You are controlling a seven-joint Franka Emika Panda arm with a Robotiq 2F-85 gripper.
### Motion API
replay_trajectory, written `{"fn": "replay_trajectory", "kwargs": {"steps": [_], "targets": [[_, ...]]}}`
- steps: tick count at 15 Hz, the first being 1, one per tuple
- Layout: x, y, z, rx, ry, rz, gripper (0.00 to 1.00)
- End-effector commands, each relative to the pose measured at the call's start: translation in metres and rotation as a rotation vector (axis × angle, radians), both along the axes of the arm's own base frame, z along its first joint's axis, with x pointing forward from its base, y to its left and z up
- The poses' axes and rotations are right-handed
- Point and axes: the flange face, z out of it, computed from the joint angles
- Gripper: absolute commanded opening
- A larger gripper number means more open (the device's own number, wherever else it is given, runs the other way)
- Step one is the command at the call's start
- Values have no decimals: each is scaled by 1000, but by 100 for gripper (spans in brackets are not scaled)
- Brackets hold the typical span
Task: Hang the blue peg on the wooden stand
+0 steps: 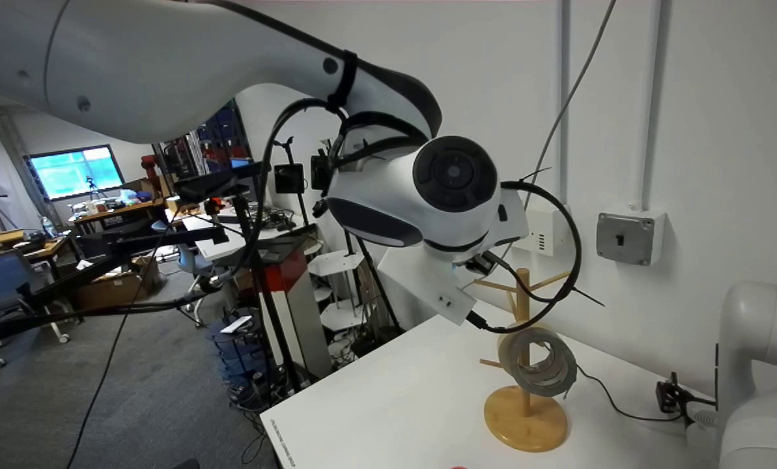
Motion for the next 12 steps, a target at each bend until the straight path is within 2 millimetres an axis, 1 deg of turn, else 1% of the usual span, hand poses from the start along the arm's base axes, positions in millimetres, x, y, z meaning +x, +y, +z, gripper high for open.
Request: {"fn": "replay_trajectory", "kwargs": {"steps": [1, 6, 12], "targets": [[15, -6, 0, 8, -27, 11, 7], [19, -9, -4, 7, -12, 2, 7], [18, -21, -11, 4, -2, -19, 7]]}}
